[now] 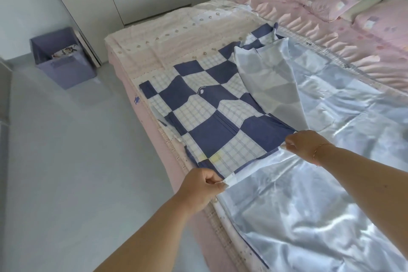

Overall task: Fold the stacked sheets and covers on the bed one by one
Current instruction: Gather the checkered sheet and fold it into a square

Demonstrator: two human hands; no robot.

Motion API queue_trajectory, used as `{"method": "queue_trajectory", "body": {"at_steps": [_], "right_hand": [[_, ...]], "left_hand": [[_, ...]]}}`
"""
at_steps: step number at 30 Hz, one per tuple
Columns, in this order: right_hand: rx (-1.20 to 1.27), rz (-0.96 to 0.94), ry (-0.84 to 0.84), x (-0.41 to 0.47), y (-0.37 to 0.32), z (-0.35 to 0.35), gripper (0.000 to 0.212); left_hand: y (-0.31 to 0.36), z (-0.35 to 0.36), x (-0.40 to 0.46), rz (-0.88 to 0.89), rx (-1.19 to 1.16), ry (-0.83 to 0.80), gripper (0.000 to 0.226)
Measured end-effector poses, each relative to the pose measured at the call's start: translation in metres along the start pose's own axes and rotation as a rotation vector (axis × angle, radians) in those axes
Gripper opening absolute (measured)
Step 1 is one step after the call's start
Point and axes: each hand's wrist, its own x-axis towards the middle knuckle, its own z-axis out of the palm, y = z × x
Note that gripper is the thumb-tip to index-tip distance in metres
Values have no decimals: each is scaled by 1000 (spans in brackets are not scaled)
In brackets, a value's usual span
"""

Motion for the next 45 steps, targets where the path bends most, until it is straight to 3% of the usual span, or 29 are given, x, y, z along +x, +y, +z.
{"method": "queue_trajectory", "body": {"at_steps": [16,31,37,45], "right_hand": [[-67,14,57,-150,49,55,34],[-175,-13,-20,-239,119,127,28],[-88,-72,-57,-227,147,153,40],[47,-311,-160,-188,165,201,25]], "left_hand": [[-15,126,-103,117,47,80,10],[-25,250,-144,48,44,43,14],[-18,288,-127,-57,104,93,10],[-21,343,-112,-365,270,416,14]]}}
